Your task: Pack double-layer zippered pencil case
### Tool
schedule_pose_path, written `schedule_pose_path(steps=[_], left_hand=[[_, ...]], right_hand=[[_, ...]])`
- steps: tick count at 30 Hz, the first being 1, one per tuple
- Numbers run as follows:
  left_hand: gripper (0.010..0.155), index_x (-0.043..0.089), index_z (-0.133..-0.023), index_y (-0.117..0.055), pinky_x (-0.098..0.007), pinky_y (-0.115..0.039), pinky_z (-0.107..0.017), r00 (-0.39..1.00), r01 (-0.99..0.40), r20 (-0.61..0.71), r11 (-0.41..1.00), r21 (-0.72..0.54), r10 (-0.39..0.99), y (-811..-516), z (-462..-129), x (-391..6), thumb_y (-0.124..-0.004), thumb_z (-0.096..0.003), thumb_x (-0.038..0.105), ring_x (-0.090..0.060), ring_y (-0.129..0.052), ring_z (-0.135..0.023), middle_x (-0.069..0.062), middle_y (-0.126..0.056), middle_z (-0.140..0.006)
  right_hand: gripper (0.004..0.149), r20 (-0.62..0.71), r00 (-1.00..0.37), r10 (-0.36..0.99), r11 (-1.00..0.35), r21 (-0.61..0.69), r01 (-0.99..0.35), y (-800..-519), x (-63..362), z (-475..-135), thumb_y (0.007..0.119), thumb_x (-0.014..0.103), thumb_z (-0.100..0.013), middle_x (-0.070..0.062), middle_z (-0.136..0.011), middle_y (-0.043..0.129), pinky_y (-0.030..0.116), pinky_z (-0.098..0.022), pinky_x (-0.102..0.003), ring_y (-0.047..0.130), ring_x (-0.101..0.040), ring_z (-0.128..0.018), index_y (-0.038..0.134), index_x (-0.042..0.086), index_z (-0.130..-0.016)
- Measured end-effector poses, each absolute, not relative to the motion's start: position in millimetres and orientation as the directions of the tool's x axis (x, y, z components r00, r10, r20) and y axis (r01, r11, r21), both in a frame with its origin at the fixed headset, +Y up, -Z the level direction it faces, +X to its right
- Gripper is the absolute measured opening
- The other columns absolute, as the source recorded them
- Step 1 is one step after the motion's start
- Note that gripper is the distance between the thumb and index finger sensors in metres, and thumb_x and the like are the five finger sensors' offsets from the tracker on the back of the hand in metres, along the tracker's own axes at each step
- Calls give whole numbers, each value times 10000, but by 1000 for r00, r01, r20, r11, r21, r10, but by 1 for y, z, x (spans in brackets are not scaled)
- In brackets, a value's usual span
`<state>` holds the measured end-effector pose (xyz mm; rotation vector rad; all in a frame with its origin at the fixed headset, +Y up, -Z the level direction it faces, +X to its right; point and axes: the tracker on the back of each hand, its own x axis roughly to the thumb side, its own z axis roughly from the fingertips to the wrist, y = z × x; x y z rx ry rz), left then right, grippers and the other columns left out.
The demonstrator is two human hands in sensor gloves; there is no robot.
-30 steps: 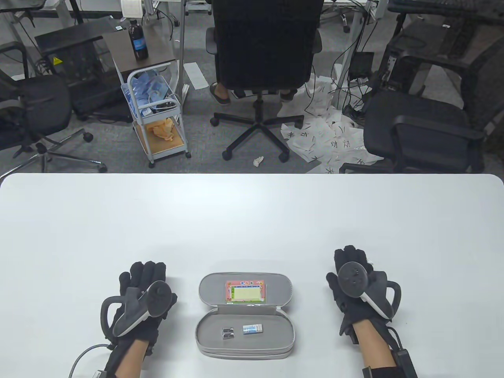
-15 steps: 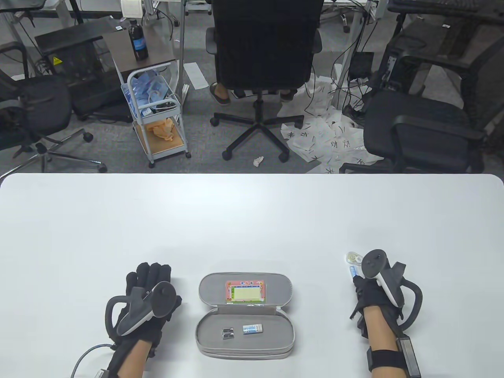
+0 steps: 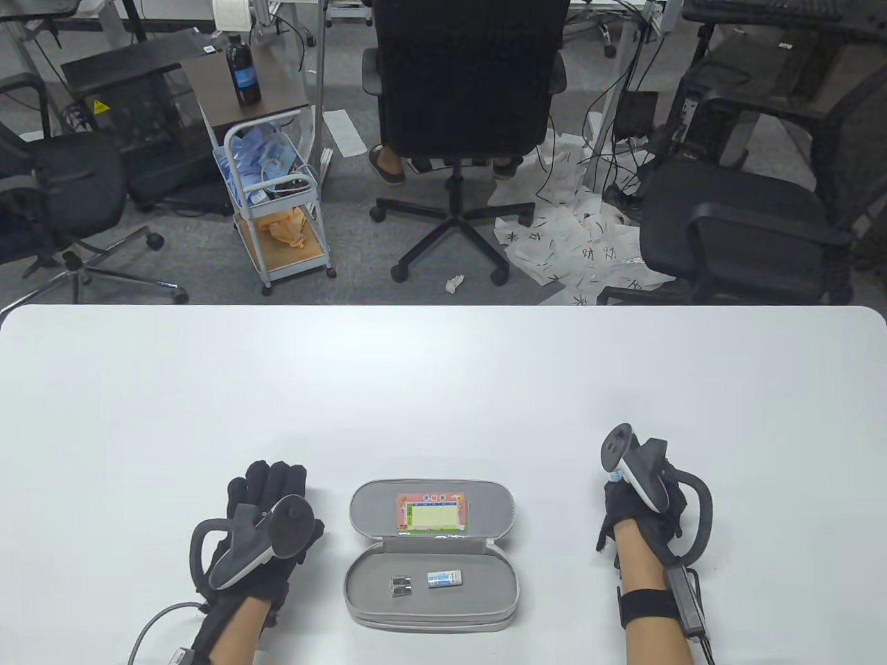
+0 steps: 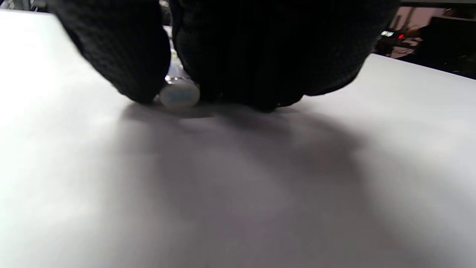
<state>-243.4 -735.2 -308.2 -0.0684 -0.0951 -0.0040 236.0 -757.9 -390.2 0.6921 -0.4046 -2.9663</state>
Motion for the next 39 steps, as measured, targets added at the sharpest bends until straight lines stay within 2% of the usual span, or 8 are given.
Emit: schedule_pose_path(steps=[4,7,12,13,17,21,26,39], left_hand=[[841,123,-1176,-502,-619,-338,-738,995,-1,95,998,-65,8,-735,-309,-243,-859,-516,502,-501,-398,-1079,-186,-522,-1206],[840,124,-1177,-500,-620,-336,-739,995,-1,98,998,-66,7,-736,-309,-243,-856,-518,505,-505,-392,-1079,-185,-518,-1209],[840,121,-1177,-499,-623,-334,-738,995,-3,96,998,-60,8,-736,-309,-243,-853,-519,505,-508,-393,-1078,-189,-517,-1208],[839,122,-1177,-500,-622,-334,-738,995,3,96,998,-62,3,-736,-309,-243,-853,-518,504,-508,-393,-1078,-188,-517,-1208],[842,118,-1177,-497,-622,-333,-737,996,15,91,997,-71,-8,-737,-308,-244,-850,-519,507,-508,-388,-1079,-190,-513,-1209],[840,120,-1178,-495,-623,-332,-738,996,14,88,997,-72,-7,-737,-307,-245,-848,-521,506,-509,-386,-1079,-191,-511,-1209],[837,119,-1177,-496,-625,-333,-737,996,5,94,997,-72,1,-737,-308,-245,-847,-522,503,-512,-384,-1077,-193,-510,-1209],[834,118,-1180,-491,-627,-326,-736,995,1,104,997,-81,8,-738,-309,-243,-841,-528,503,-516,-374,-1078,-195,-504,-1211]], right_hand=[[512,-366,-920,-144,-960,278,39,-756,232,-386,862,544,-444,-90,-787,935,821,-526,-442,949,-291,-657,876,160,-782],[521,-297,-955,-2,-982,181,-54,-746,221,-377,845,561,-443,-75,-775,947,827,-517,-441,956,-290,-645,878,160,-774],[516,95,-986,135,-988,-56,-141,-701,158,-350,832,568,-444,-51,-791,926,818,-534,-436,942,-273,-662,859,180,-784],[514,248,-959,135,-983,-90,-162,-692,134,-340,830,566,-445,-48,-794,923,815,-538,-436,938,-270,-665,858,182,-786],[510,514,-857,48,-986,-113,-123,-681,61,-310,835,557,-437,-43,-799,920,801,-556,-436,927,-268,-678,861,189,-789],[497,692,-705,-154,-986,-151,67,-692,-10,-285,847,539,-431,-38,-828,908,765,-603,-455,891,-281,-727,867,202,-796],[481,772,-569,-283,-958,-195,211,-705,-54,-275,851,538,-413,-18,-815,886,729,-635,-462,850,-262,-743,873,239,-789],[412,753,-616,-232,-973,-191,133,-698,-52,-280,784,499,-454,6,-824,857,715,-637,-461,828,-248,-746,863,287,-799]])
